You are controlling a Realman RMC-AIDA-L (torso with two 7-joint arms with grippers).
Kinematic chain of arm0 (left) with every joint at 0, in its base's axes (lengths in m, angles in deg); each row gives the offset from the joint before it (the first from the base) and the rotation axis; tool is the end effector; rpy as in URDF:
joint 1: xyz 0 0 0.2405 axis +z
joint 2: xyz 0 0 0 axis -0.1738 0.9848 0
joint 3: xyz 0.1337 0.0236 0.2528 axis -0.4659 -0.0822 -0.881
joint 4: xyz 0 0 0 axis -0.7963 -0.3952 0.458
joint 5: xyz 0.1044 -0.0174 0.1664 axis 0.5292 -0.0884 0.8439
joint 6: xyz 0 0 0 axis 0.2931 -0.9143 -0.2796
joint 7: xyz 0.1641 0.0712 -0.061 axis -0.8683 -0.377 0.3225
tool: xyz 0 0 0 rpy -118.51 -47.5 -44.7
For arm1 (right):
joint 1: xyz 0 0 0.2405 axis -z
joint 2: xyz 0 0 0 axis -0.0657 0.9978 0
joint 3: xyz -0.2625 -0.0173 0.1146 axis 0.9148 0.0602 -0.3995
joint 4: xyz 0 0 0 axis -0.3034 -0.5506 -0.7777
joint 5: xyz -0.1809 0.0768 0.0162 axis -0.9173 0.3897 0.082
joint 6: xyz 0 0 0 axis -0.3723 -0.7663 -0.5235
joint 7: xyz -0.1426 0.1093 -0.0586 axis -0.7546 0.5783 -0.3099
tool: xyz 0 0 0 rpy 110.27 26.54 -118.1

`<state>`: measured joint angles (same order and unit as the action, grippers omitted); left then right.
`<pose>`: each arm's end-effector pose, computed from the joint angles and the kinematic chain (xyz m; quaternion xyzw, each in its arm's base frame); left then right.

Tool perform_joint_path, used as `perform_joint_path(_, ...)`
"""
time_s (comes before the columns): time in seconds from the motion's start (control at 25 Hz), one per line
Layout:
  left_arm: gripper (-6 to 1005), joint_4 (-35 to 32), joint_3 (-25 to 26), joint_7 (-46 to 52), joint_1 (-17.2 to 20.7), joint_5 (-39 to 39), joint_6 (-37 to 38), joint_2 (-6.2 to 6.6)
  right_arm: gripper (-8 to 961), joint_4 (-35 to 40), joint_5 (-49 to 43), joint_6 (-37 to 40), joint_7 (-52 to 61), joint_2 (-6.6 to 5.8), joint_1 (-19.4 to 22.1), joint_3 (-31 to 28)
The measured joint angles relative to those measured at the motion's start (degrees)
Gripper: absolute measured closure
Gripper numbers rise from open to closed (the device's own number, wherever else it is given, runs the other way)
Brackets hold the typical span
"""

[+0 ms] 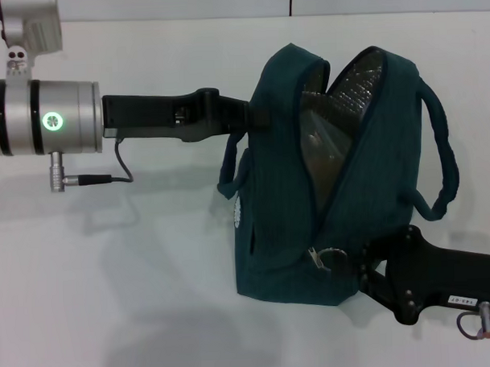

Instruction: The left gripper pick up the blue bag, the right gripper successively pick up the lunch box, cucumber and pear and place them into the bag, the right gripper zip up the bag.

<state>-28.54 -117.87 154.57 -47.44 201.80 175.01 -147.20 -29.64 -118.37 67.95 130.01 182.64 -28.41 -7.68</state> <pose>-0.1977 0.3670 -0.0522 0.7940 0.5416 0.2706 0.0537 0.2434 0.2740 -0.1074 -0.9211 0.1381 0.3605 0.0504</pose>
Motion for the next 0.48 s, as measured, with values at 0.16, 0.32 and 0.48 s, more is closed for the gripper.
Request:
perform_joint_path(0.16, 945, 0.0, 0.0, -2.1, 0.8, -1.2, -0.1, -0.08, 944, -0.1, 0.5, 0.1, 0.0, 0.00, 0.0, 0.0)
perform_joint_path(0.32, 922, 0.0, 0.1, -2.8, 1.9, -3.1, -0.6, 0.05, 944, -0.2, 1.0, 0.8, -0.1, 0.00, 0.1, 0.0)
perform_joint_path(0.48, 830, 0.1, 0.1, -6.0, 3.6, -6.9, -1.2, 0.04, 944, 0.0, 1.4, 1.8, -0.3, 0.00, 0.6, 0.0)
